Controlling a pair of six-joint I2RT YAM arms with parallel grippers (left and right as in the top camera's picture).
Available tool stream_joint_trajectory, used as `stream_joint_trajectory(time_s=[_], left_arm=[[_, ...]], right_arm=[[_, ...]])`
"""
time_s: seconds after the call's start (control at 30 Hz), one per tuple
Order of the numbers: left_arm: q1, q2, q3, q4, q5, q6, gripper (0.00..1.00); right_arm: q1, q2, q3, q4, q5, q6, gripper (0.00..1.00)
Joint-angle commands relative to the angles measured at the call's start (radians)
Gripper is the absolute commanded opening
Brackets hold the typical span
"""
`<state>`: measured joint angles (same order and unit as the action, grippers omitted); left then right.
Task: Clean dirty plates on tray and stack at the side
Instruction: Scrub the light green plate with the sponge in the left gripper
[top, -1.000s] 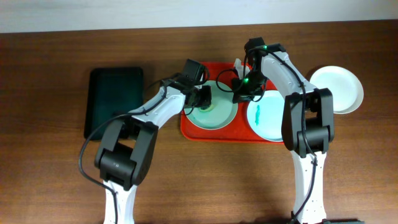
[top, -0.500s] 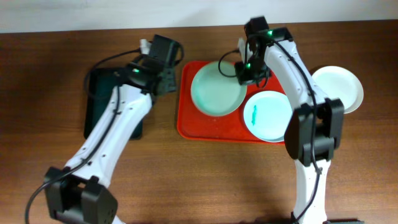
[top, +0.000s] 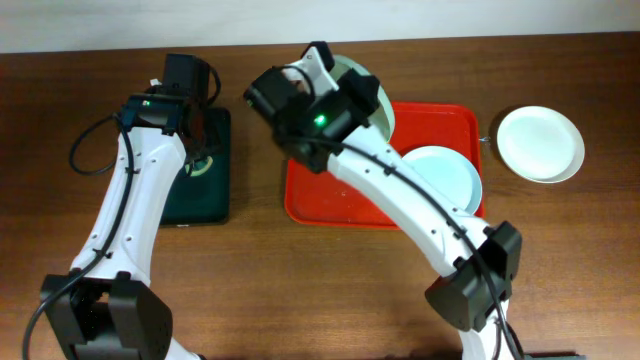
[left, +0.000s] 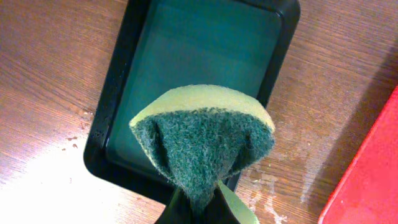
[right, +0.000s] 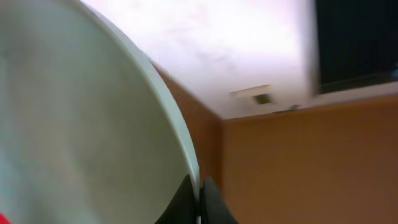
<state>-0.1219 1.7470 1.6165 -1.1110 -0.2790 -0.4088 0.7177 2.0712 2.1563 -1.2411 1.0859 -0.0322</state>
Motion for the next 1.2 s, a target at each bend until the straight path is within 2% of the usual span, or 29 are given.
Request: stream_joint_trajectory(time_s=[0.0,0.1,0.17,0.27,0.37,0.5,0.67,0.73,0.8,0.83,0.9,0.93,0.97,1.0,1.03,1.07,1.1,1.17], left_arm=[[0.002,0.003,0.003,0.002,0.040,-0.008,0.00],[0.002,0.004,0.002,0.015,0.126,0.005,0.00],[0.002,0.004,0.002,0.033,0.229,0.045,0.00],[-0.022,0.005,-0.019,0.091,0.375,0.096,0.00],[-0.106,0.007,-0.080,0.198,0.418,0.059,0.00],[-0.232,0.043,-0.151,0.381,0.414,0.007,0.00],[-0.316,0.302,-0.161,0.571,0.412,-0.024,0.00],[-0.315,0.374,-0.161,0.577,0.350,0.017,0.00],[-0.315,0.393,-0.161,0.576,0.242,0.151,0.00],[-0.315,0.393,-0.161,0.578,0.140,0.202,0.00],[-0.314,0.393,-0.161,0.580,-0.034,0.225,0.00],[-0.314,0.390,-0.151,0.594,-0.165,0.225,0.00],[-0.314,0.385,-0.139,0.595,-0.174,0.225,0.00],[-0.315,0.370,-0.106,0.595,-0.136,0.224,0.00],[-0.316,0.344,-0.077,0.595,-0.029,0.224,0.00],[-0.316,0.312,-0.062,0.608,0.209,0.223,0.00],[-0.316,0.303,-0.063,0.632,0.384,0.192,0.00],[-0.317,0.320,-0.066,0.632,0.444,0.098,0.00]], right_arm=[[-0.230,-0.004,-0.014,0.018,-0.763,0.048,0.04],[-0.516,0.080,-0.121,0.018,-1.328,0.048,0.04],[-0.601,0.118,-0.248,0.087,-1.528,0.003,0.04],[-0.605,0.129,-0.447,0.287,-1.535,0.003,0.04],[-0.559,0.129,-0.603,0.517,-1.534,0.004,0.04],[-0.533,0.129,-0.631,0.583,-1.433,0.042,0.04],[-0.533,0.129,-0.631,0.584,-1.433,0.041,0.04],[-0.533,0.129,-0.631,0.584,-1.432,0.041,0.04],[-0.534,0.129,-0.631,0.585,-1.432,0.041,0.04],[-0.534,0.129,-0.631,0.585,-1.432,0.041,0.04],[-0.534,0.129,-0.631,0.585,-1.432,0.041,0.04],[-0.534,0.129,-0.631,0.584,-1.432,0.041,0.04],[-0.534,0.129,-0.631,0.584,-1.432,0.041,0.04],[-0.534,0.129,-0.631,0.584,-1.432,0.041,0.04],[-0.534,0.129,-0.631,0.584,-1.428,0.041,0.04],[-0.534,0.129,-0.631,0.584,-1.418,0.041,0.04],[-0.534,0.129,-0.631,0.584,-1.410,0.040,0.04],[-0.534,0.129,-0.631,0.584,-1.410,0.041,0.04]])
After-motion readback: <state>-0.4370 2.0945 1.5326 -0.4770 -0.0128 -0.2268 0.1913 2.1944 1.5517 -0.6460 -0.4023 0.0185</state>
